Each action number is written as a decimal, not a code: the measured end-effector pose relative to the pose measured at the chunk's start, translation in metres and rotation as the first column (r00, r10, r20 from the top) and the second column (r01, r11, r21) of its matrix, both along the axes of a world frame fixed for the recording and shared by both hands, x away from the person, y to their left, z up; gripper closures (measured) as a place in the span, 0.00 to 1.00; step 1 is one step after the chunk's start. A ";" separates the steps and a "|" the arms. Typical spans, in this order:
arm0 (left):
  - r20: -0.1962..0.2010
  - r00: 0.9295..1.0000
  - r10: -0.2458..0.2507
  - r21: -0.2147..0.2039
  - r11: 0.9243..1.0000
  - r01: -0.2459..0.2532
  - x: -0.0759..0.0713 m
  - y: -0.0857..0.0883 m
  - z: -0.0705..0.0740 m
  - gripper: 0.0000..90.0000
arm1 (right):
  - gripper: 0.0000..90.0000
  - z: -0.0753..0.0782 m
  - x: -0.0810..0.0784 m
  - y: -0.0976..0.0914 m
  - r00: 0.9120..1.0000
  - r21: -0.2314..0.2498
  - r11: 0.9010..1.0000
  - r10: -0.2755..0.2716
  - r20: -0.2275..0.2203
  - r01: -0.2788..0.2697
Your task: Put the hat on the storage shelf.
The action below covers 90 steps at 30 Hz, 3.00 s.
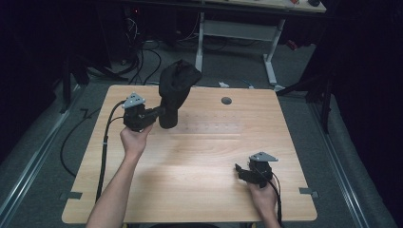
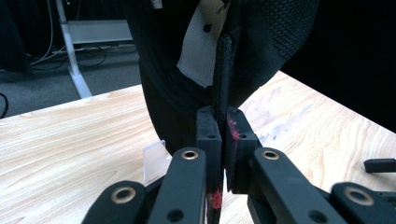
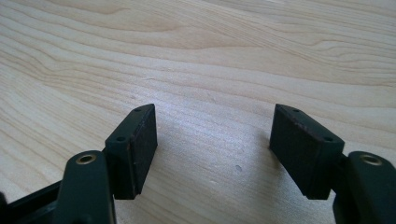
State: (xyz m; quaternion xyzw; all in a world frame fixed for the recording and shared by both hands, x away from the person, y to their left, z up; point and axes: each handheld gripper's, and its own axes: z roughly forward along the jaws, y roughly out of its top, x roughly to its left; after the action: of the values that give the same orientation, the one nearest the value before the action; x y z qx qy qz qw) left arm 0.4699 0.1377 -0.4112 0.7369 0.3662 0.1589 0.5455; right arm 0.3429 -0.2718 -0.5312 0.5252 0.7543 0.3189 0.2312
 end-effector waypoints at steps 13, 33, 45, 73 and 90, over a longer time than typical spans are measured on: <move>-0.042 0.999 0.007 -0.044 0.999 -0.009 0.000 0.002 -0.023 0.96 | 0.36 0.000 0.000 0.000 1.000 -0.002 1.000 0.001 0.001 -0.001; -0.132 0.991 0.033 -0.097 0.994 -0.046 -0.006 0.020 -0.036 0.92 | 0.36 0.000 0.000 0.000 1.000 -0.004 1.000 0.002 0.001 -0.002; -0.150 0.986 0.073 -0.078 0.993 -0.086 -0.011 0.025 -0.032 0.62 | 0.36 0.000 0.000 0.000 1.000 -0.005 1.000 0.004 0.002 -0.004; -0.167 0.982 0.085 0.002 0.996 -0.086 -0.047 0.039 -0.030 0.49 | 0.36 0.000 0.000 0.000 1.000 -0.004 1.000 0.003 0.000 -0.003; -0.196 0.976 0.097 0.007 0.995 -0.097 -0.070 0.047 -0.048 0.48 | 0.36 0.000 0.000 0.000 1.000 -0.004 1.000 0.004 0.000 -0.004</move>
State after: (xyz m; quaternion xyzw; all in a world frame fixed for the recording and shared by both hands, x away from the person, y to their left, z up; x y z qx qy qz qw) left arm 0.3995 0.1847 -0.4590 0.7297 0.4539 0.1114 0.4991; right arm 0.3427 -0.2714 -0.5312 0.5234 0.7559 0.3179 0.2317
